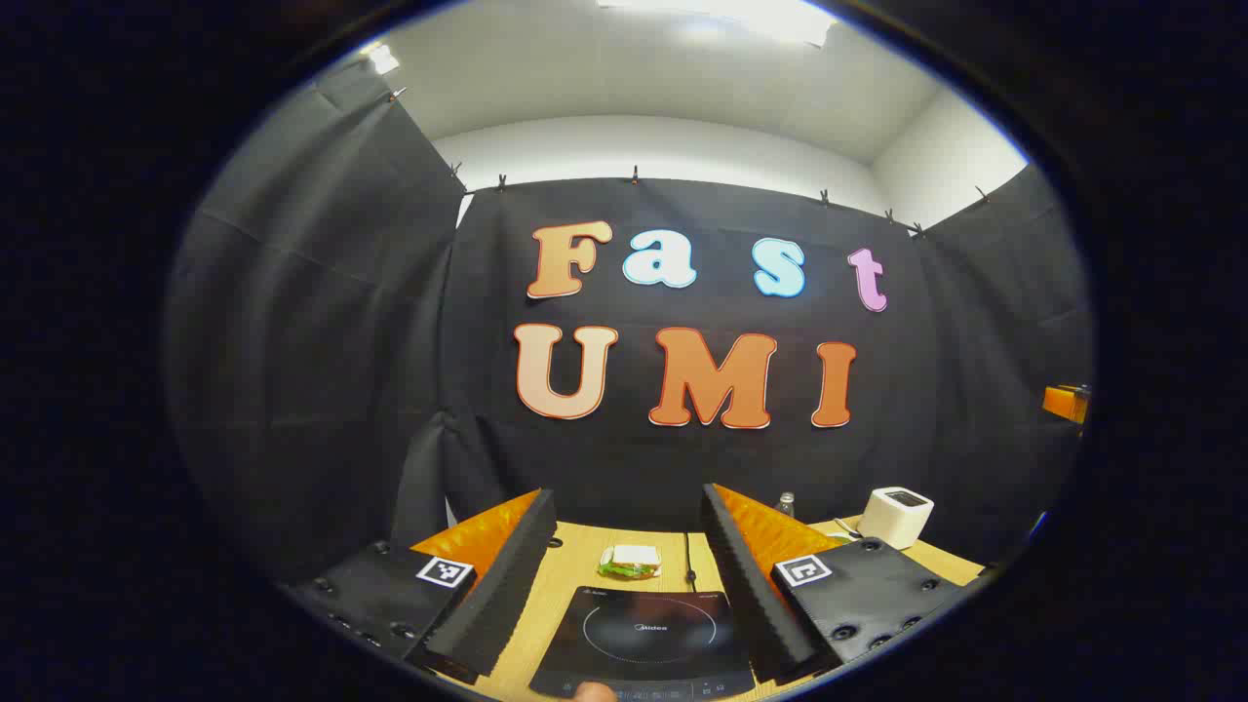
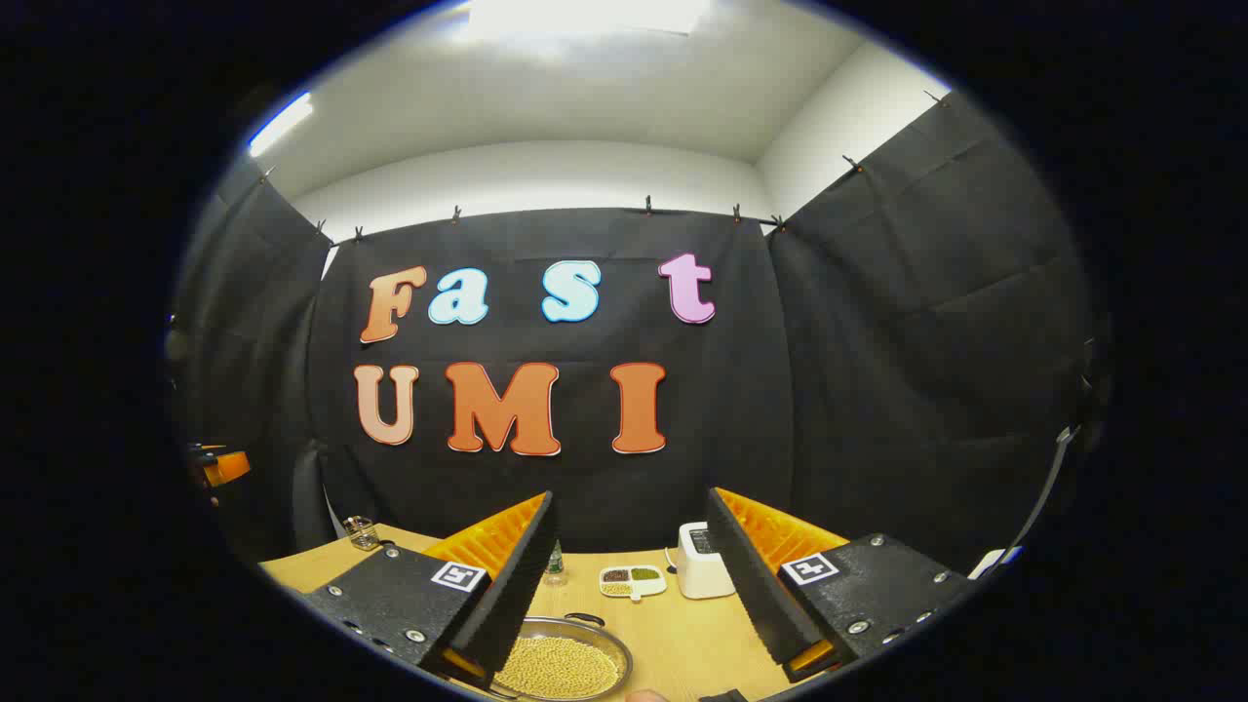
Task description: First push the handle of the pot to place it horizontally, then grasp the pot with both hands and set it on the induction cooktop.
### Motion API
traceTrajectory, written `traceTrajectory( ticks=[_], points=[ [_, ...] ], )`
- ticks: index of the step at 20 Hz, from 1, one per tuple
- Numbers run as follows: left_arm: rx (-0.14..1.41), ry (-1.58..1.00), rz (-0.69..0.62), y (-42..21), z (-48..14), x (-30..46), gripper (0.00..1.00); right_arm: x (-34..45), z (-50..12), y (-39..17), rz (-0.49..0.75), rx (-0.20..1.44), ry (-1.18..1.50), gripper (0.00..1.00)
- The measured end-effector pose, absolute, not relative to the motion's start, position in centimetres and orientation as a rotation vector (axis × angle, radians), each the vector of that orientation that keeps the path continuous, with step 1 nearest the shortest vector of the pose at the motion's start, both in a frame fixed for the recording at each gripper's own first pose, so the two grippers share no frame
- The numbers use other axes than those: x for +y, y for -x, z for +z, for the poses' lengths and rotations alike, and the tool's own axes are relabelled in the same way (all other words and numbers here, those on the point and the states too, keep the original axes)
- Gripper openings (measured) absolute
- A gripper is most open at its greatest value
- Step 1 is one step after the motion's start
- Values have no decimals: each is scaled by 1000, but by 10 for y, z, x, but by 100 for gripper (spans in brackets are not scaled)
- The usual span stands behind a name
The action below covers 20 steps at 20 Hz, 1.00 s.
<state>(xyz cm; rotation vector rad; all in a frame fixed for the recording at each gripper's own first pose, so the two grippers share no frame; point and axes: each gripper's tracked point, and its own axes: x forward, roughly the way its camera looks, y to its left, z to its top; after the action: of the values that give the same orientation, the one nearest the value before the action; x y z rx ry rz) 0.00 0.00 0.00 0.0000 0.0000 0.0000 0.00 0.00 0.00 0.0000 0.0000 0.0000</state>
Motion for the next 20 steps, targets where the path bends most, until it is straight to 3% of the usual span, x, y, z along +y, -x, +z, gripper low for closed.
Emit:
traceTrajectory(
  ticks=[6, 7, 20],
  points=[
    [-28, -19, -10, 8, 12, -4, 97, -11, -8, -5, -7, 17, -37, 100],
    [-29, -19, -10, 9, 12, -4, 97, -12, -9, -6, -10, 21, -45, 95],
    [23, 32, 2, 6, 4, 1, 97, -24, -31, -11, -4, 82, -99, 95]
  ],
)
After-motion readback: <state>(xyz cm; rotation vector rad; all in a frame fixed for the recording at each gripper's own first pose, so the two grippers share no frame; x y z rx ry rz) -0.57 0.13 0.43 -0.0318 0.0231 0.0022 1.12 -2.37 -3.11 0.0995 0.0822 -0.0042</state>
